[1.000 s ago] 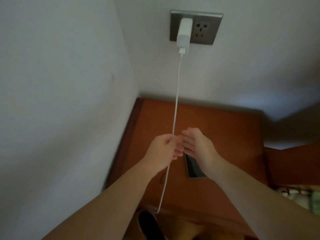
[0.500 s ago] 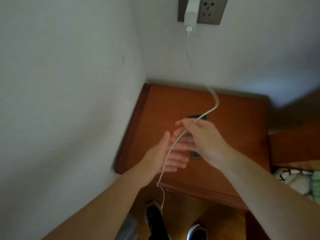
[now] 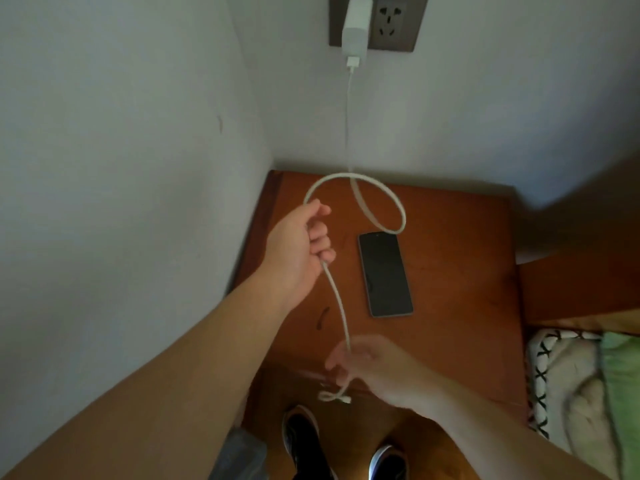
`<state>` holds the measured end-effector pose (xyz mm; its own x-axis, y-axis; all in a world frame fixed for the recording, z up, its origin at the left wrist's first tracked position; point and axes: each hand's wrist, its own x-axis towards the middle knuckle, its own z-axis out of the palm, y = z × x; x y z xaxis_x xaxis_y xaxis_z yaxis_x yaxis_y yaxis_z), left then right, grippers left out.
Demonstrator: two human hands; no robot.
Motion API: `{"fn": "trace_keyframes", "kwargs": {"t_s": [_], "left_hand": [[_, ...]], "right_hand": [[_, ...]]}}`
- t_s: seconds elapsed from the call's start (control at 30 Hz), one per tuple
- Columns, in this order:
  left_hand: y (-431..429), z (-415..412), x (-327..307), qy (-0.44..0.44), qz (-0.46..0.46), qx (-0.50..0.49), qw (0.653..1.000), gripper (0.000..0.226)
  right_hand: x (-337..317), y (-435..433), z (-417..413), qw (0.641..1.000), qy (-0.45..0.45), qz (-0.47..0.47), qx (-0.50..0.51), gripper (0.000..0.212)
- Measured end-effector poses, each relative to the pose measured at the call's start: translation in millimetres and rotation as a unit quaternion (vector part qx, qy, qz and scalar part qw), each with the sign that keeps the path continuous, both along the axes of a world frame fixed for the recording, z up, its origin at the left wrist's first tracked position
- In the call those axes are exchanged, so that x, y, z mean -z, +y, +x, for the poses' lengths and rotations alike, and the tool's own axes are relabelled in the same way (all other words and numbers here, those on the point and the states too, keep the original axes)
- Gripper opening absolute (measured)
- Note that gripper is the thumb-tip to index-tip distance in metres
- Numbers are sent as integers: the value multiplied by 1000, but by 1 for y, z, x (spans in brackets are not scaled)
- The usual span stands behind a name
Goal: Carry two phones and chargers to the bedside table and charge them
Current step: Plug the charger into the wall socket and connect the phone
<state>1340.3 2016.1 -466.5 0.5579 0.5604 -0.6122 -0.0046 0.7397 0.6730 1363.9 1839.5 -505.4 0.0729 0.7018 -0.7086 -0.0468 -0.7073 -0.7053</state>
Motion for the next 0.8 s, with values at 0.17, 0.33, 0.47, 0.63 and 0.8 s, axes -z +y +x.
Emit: {"fn": "trace_keyframes", "kwargs": {"t_s": [0.17, 0.33, 0.47, 0.63, 0.8], "left_hand": [[20, -22, 31, 184, 99, -63, 976, 23], [28, -55, 58, 291, 48, -3, 955, 19], [11, -63, 65, 390, 86, 200, 895, 27], [-12, -48, 46, 376, 106, 417, 821, 23], [-27, -25, 30, 262, 43, 361, 894, 20]], "right_hand": [[1, -17, 37, 996, -57, -28, 61, 16], [-7, -21, 74, 989, -127, -74, 4, 12], [-15, -3, 80, 962, -255, -4, 96, 18], [-20, 15, 55, 845, -506, 164, -44, 25], [2, 4, 38, 758, -591, 212, -175, 13]]}}
